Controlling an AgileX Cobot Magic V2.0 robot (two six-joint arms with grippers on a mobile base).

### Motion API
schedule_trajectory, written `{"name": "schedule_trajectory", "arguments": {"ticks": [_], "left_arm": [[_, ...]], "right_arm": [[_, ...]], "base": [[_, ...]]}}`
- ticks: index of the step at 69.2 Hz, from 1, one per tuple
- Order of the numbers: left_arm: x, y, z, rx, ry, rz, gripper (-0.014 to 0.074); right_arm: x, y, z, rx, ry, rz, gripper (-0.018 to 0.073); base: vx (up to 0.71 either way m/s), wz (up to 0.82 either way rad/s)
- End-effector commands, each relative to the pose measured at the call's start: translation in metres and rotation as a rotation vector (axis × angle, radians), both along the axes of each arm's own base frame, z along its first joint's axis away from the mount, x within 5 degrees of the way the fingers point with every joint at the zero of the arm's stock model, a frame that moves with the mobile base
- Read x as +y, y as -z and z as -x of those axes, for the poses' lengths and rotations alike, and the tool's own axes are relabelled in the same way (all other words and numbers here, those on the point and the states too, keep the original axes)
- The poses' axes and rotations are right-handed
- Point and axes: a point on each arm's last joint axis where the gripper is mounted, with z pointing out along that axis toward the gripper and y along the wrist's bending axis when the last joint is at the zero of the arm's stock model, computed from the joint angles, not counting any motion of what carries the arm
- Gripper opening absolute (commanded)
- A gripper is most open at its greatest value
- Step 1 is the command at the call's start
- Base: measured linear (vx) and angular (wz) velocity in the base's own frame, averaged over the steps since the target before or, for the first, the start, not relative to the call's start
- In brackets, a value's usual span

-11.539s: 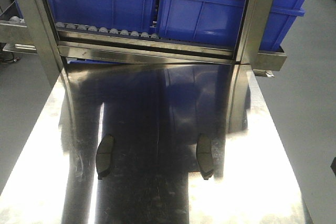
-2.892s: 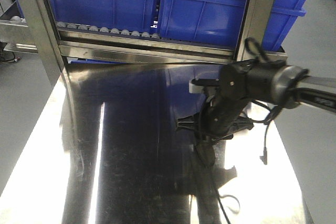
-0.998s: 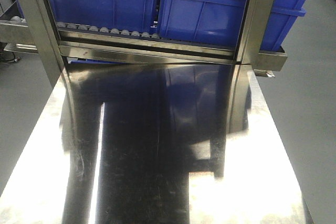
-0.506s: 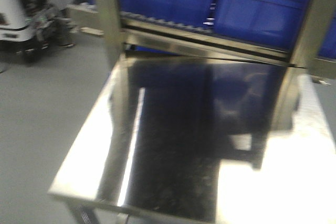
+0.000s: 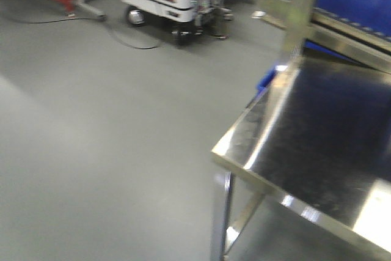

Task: Move and align brake pads A on conveyor
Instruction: 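Back the base away from the steel table and turn toward the aisle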

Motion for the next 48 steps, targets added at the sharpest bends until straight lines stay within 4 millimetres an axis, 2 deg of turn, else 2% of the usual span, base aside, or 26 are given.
{"name": "schedule_trajectory", "arguments": {"ticks": [1,48], "left_arm": [[-0.0016,-0.0156,-0.0008,-0.102,0.017,0.034,-0.0007],[-0.0016,-0.0156,-0.0008,-0.102,0.017,0.034,-0.0007]], "right_arm": [[-0.0011,-0.0195,0.0009,-0.129,0.013,0.002,-0.0005],[-0.0011,-0.0195,0.0009,-0.129,0.013,0.001,-0.0005]], "base": [[-0.22,0.86],[-0.17,0.82]]}}
